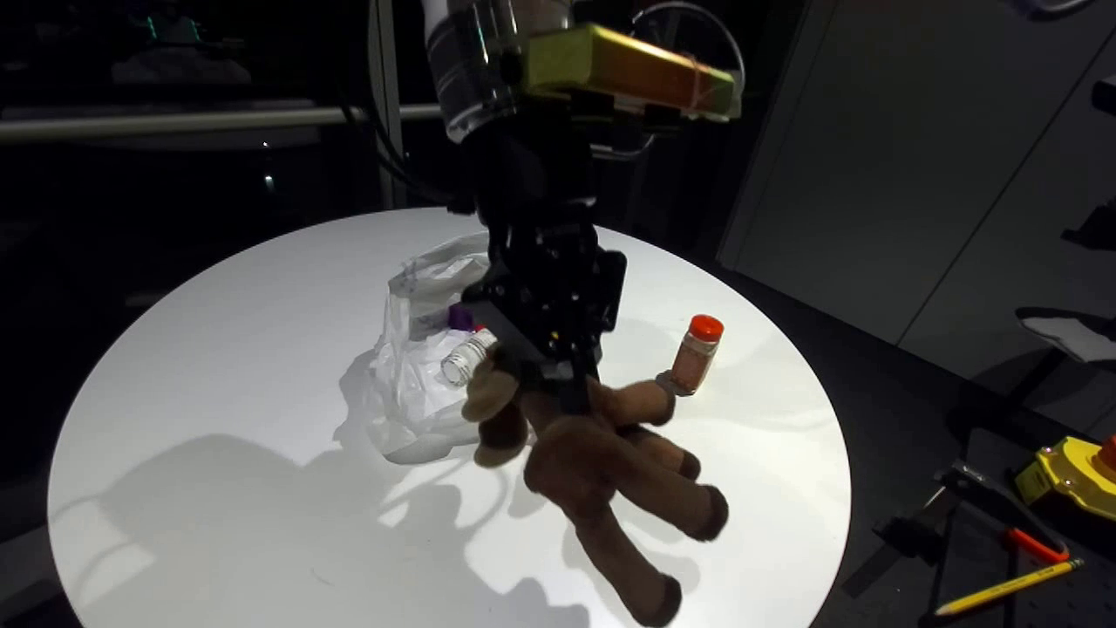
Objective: Take the containers, deer plush toy and red ball out of the white plastic bag
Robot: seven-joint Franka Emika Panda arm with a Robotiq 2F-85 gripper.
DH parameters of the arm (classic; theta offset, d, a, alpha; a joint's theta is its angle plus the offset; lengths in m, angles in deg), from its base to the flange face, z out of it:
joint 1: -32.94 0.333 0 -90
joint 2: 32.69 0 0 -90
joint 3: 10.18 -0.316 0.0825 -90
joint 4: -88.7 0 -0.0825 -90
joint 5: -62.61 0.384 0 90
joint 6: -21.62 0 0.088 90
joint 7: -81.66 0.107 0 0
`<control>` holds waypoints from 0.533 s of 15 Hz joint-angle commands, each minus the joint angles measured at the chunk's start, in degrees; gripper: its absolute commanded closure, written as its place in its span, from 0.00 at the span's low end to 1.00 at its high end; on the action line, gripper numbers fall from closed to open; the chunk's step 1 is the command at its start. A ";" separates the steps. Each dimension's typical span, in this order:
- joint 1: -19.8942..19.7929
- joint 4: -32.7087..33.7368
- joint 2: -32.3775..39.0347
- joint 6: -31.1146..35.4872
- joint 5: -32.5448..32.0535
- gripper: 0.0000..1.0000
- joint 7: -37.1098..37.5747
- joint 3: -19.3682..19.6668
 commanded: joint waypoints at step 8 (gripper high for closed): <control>2.24 -5.07 8.07 19.60 -2.91 0.92 -3.38 0.57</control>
